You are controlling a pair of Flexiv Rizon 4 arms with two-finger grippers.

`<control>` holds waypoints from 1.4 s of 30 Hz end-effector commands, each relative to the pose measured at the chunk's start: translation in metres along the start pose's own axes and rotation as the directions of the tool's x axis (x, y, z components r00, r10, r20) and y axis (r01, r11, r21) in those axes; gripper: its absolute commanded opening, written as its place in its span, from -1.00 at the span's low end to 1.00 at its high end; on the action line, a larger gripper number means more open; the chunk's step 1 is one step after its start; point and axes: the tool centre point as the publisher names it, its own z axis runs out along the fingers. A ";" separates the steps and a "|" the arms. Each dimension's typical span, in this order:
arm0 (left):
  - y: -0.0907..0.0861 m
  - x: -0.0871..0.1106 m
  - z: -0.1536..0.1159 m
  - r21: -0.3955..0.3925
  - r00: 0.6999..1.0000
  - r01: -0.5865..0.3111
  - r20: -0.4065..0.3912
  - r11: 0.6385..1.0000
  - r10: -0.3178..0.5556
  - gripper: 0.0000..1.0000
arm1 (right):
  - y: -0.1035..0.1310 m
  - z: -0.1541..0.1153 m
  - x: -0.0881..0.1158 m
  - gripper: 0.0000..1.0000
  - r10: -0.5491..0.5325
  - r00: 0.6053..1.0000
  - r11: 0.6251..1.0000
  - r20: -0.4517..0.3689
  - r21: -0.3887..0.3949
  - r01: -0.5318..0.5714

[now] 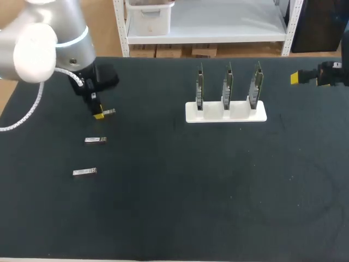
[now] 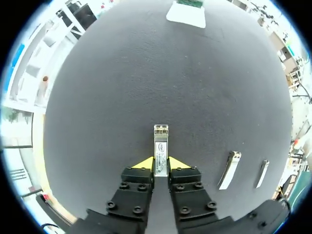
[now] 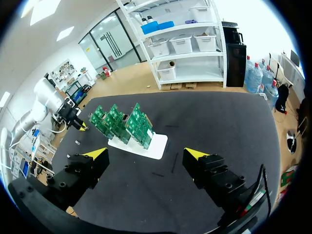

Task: Pick up the optical module with the left hand, and insert it into the network port with the right hand.

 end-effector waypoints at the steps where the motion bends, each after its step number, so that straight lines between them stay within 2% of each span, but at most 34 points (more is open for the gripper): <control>1: 0.005 0.002 -0.013 -0.018 0.998 0.029 0.049 0.999 -0.028 -1.00 | 0.001 0.000 0.000 1.00 0.001 1.000 1.000 0.001 0.004 -0.001; 4: 0.016 -0.004 -0.033 -0.040 0.986 0.102 0.134 0.994 -0.096 -1.00 | 0.001 0.000 0.000 1.00 0.001 1.000 1.000 0.001 0.004 -0.001; 6: 0.027 -0.012 -0.053 -0.039 0.956 0.180 0.242 0.983 -0.165 -1.00 | 0.001 0.000 0.000 1.00 0.001 1.000 1.000 0.001 0.004 -0.001; 7: 0.032 -0.015 -0.064 -0.032 0.932 0.222 0.302 0.974 -0.203 -1.00 | 0.001 0.000 0.000 1.00 0.001 1.000 1.000 0.001 0.004 -0.001; 9: 0.044 -0.022 -0.088 -0.003 0.857 0.316 0.430 0.949 -0.284 -1.00 | 0.001 0.000 0.000 1.00 0.001 1.000 1.000 0.001 0.004 -0.001; 13: 0.059 -0.039 -0.137 0.063 0.673 0.431 0.642 0.900 -0.367 -1.00 | 0.001 0.000 0.000 1.00 0.001 1.000 1.000 0.001 0.004 -0.001; 15: 0.062 -0.051 -0.158 0.055 0.611 0.453 0.708 0.890 -0.354 -1.00 | 0.001 0.000 0.000 1.00 0.001 1.000 1.000 0.001 0.004 -0.001; 17: 0.060 -0.066 -0.178 0.036 0.569 0.450 0.759 0.892 -0.318 -1.00 | 0.001 0.000 0.000 1.00 0.001 1.000 1.000 0.001 0.004 -0.001; 22: 0.042 -0.103 -0.214 0.030 0.504 0.353 0.836 0.935 -0.217 -1.00 | 0.001 0.000 0.000 1.00 0.001 1.000 1.000 0.001 0.004 -0.001; 26: 0.026 -0.130 -0.236 0.034 0.435 0.268 0.888 0.963 -0.153 -1.00 | 0.001 0.000 0.000 1.00 0.001 1.000 1.000 0.001 0.004 -0.001; 28: 0.019 -0.141 -0.243 0.037 0.405 0.227 0.905 0.973 -0.129 -1.00 | 0.001 0.000 0.000 1.00 0.001 1.000 1.000 0.001 0.004 -0.001; 30: 0.014 -0.152 -0.246 0.026 0.387 0.195 0.916 0.980 -0.102 -1.00 | 0.001 0.000 0.000 1.00 0.001 1.000 1.000 0.001 0.004 -0.001; 33: 0.006 -0.164 -0.247 0.052 0.339 0.127 0.936 0.991 -0.092 -1.00 | 0.001 0.000 0.000 1.00 0.001 1.000 1.000 0.001 0.004 -0.001; 42: -0.015 -0.213 -0.243 0.044 0.303 -0.006 0.952 0.999 -0.040 -1.00 | 0.001 0.000 0.000 1.00 0.001 1.000 1.000 0.001 0.004 -0.001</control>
